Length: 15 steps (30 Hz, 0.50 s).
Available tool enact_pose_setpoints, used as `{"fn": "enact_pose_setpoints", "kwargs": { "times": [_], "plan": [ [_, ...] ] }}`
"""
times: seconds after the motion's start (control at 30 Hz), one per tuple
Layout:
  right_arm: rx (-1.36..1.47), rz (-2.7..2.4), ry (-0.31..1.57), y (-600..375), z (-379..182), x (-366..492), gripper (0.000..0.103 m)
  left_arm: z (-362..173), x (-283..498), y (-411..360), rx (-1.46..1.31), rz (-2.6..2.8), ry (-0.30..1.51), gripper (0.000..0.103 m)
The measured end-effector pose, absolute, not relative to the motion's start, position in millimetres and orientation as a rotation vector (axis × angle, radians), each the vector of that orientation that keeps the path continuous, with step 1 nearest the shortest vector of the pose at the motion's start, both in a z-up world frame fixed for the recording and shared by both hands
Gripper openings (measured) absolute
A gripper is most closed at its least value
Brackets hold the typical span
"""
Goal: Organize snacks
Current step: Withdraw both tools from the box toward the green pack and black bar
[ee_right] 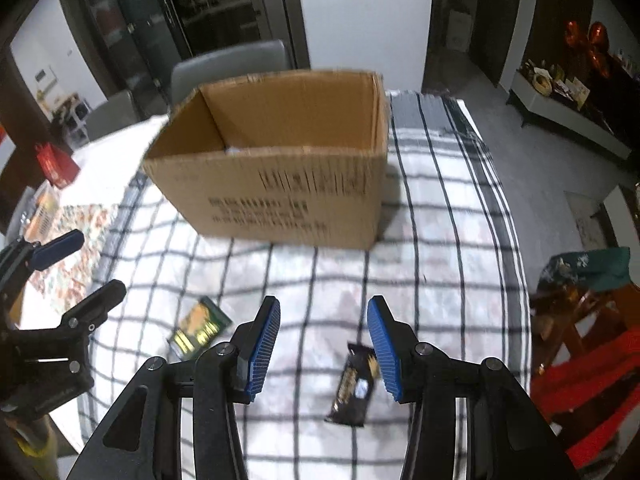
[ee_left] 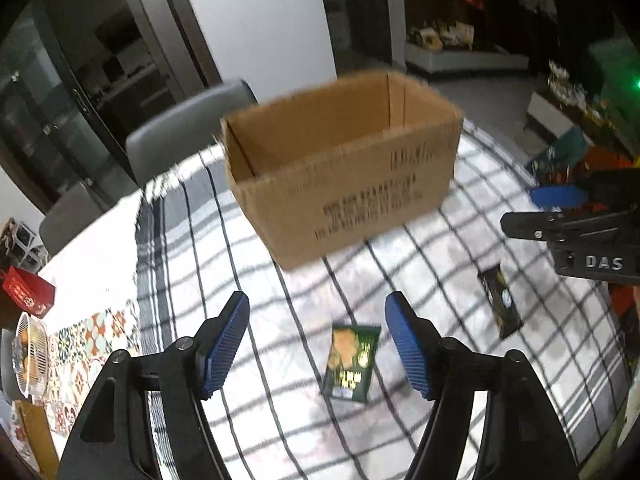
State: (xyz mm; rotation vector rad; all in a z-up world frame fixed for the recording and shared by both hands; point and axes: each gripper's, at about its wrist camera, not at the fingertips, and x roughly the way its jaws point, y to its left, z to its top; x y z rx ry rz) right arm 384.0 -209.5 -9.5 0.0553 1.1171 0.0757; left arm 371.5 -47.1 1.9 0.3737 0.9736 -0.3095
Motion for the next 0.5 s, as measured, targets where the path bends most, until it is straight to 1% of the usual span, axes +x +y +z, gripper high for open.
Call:
{"fn": "enact_pose_setpoints", "kwargs": {
  "times": [0.03,0.23,0.5],
  "plan": [
    [0.045,0.07,1.133,-209,-15,383,0.058,-6,372,-47,0.38,-0.305,0.993,0.07],
    [0.008,0.025,1.247,-212,-53,377,0.058,-51,376,-41,0.381,-0.334,1.158,0.07],
    [0.038,-0.001,1.361,-216,-91,379,0.058,-92,379,-43,0.408,-0.338,1.268,0.07]
  ]
}}
